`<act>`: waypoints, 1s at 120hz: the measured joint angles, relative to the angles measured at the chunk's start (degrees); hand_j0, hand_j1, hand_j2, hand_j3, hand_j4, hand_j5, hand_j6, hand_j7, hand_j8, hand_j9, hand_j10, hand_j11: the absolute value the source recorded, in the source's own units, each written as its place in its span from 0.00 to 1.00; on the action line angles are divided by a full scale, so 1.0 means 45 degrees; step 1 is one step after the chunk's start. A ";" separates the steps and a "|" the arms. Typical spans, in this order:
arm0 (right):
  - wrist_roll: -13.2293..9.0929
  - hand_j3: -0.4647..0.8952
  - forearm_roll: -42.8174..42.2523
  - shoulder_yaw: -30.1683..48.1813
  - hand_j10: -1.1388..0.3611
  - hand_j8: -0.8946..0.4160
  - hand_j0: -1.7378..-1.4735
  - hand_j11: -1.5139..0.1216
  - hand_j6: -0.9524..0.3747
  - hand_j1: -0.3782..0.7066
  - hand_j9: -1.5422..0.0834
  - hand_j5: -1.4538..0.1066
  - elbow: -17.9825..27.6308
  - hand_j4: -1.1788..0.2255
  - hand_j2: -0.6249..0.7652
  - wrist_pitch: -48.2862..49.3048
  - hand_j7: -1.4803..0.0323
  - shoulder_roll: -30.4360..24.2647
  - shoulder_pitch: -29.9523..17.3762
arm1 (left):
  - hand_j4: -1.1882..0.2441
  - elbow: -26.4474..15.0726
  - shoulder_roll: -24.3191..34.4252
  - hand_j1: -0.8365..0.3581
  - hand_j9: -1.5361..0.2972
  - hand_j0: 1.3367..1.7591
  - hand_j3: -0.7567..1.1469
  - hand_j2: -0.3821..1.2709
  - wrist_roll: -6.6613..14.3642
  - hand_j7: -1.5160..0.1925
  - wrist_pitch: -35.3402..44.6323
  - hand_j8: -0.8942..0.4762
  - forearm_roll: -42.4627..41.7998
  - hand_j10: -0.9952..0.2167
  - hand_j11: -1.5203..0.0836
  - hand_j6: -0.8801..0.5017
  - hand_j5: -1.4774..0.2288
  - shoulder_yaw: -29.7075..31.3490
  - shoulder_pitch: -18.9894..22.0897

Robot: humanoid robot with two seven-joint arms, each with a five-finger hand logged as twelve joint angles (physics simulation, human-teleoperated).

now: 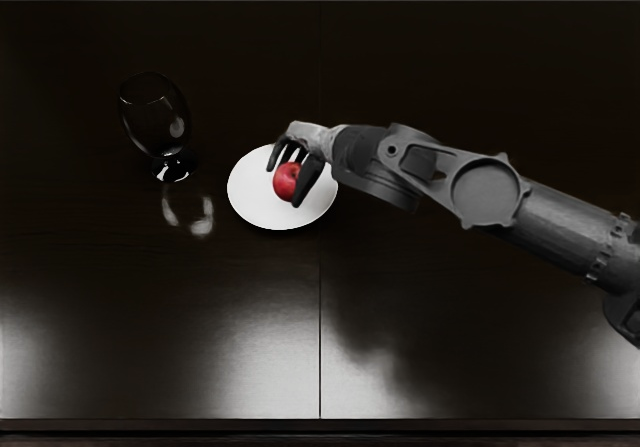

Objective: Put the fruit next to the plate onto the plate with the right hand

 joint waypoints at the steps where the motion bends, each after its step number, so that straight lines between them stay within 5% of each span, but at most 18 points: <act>1: 0.0000 0.34 -0.0002 -0.0019 0.39 0.39 0.30 0.41 0.39 0.61 0.42 0.38 -0.0005 0.41 0.67 -0.0006 0.44 0.0003 -0.0001 | 0.67 0.0000 0.0000 0.76 0.67 0.76 0.40 0.26 0.0000 0.71 0.0000 0.48 0.0000 0.63 0.76 0.47 0.69 0.0000 0.0000; 18: 0.0003 0.34 -0.0031 -0.0309 0.38 0.38 0.30 0.44 0.38 0.58 0.45 0.42 -0.0049 0.43 0.63 -0.0062 0.47 0.0034 -0.0006 | 0.67 0.0000 0.0000 0.76 0.67 0.76 0.40 0.26 0.0000 0.71 0.0001 0.48 0.0000 0.63 0.76 0.47 0.69 0.0000 0.0000; 40: 0.0006 0.34 0.0036 -0.0586 0.59 0.54 0.30 0.71 0.56 0.28 0.73 0.70 0.0266 0.65 0.52 -0.1026 0.75 -0.0107 0.0163 | 0.67 0.0000 0.0000 0.76 0.67 0.76 0.40 0.26 0.0000 0.71 0.0001 0.48 0.0000 0.63 0.76 0.47 0.69 0.0000 0.0000; 61: 0.0006 0.34 0.2648 0.0918 0.67 0.60 0.30 0.82 0.63 0.16 0.84 0.82 0.1988 0.74 0.48 0.0845 0.86 -0.3529 0.0374 | 0.67 -0.0004 0.0000 0.76 0.67 0.76 0.40 0.26 0.0000 0.71 -0.0003 0.48 -0.0001 0.63 0.76 0.47 0.69 0.0000 -0.0026; 84: 0.0006 0.34 0.7379 0.2163 0.71 0.63 0.30 0.86 0.67 0.10 0.89 0.87 0.1970 0.79 0.46 0.5686 0.91 -0.8521 0.0121 | 0.67 0.0005 0.0000 0.76 0.67 0.76 0.40 0.26 0.0000 0.71 0.0000 0.48 0.0000 0.63 0.76 0.47 0.69 0.0011 -0.0059; 101: 0.0756 0.34 0.8814 0.2351 0.72 0.64 0.30 0.88 0.68 0.09 0.90 0.88 0.0685 0.80 0.45 0.6688 0.93 -0.9725 -0.0372 | 0.67 -0.0013 0.0000 0.76 0.67 0.76 0.40 0.26 -0.0001 0.71 -0.0009 0.48 0.0001 0.63 0.76 0.47 0.69 0.0015 0.0057; 120: 0.1028 0.34 0.9247 0.2393 0.73 0.65 0.30 0.89 0.68 0.08 0.91 0.89 0.0171 0.81 0.45 0.6959 0.94 -1.0043 -0.0657 | 0.67 -0.0005 0.0000 0.76 0.67 0.76 0.40 0.26 0.0006 0.71 -0.0009 0.48 0.0001 0.63 0.76 0.47 0.69 0.0023 0.0145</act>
